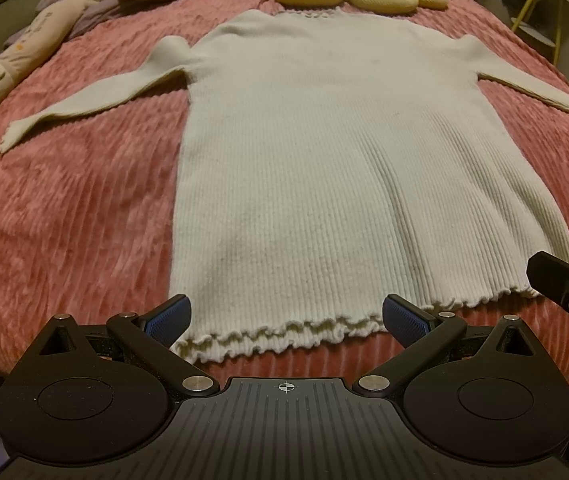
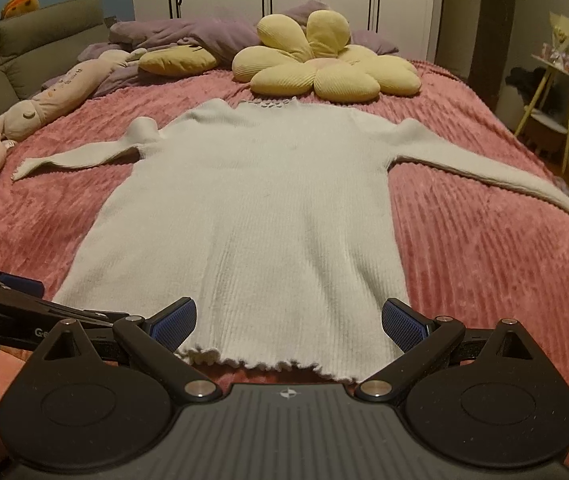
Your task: Fold small clothes
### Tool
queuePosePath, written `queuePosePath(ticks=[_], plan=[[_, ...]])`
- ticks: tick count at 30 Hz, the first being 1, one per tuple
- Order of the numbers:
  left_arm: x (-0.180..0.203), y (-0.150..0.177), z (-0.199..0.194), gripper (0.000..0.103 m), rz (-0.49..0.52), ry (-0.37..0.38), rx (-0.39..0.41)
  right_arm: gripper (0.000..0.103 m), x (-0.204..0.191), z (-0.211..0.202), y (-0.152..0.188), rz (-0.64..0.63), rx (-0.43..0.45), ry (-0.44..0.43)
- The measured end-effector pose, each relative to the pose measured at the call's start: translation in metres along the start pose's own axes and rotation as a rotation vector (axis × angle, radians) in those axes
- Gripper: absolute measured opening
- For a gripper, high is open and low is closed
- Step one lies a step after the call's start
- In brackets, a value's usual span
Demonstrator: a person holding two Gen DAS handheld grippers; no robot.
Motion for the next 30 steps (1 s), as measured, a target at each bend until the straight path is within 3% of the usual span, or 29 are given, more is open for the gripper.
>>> queuePosePath(ticks=[7,14,30], plan=[[-0.001,-0.001,0.002,0.103,-0.005,-0.003,-0.002,0.099,0.005,-0.001,-0.003,0.028,0.025,0.015],[-0.001,0.000,0.003,0.103,-0.004,-0.006,-0.001,0.099,0.009,-0.003,-0.004,-0.031,0.078,0.092],[-0.001,0.002,0.014,0.103,0.001,-0.007,-0.019,0.099,0.002,0.006,0.004,0.019,0.010,-0.030]])
Point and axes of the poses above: each gripper's, at about its wrist camera, not at the fingertips, and z roughly the way its jaws point, x to its right, y to its underside, the point moved 9 cm from there along z, roughly the way its jaws point, and after that the axes turned 7 degrees about y, right-handed, at the moved point
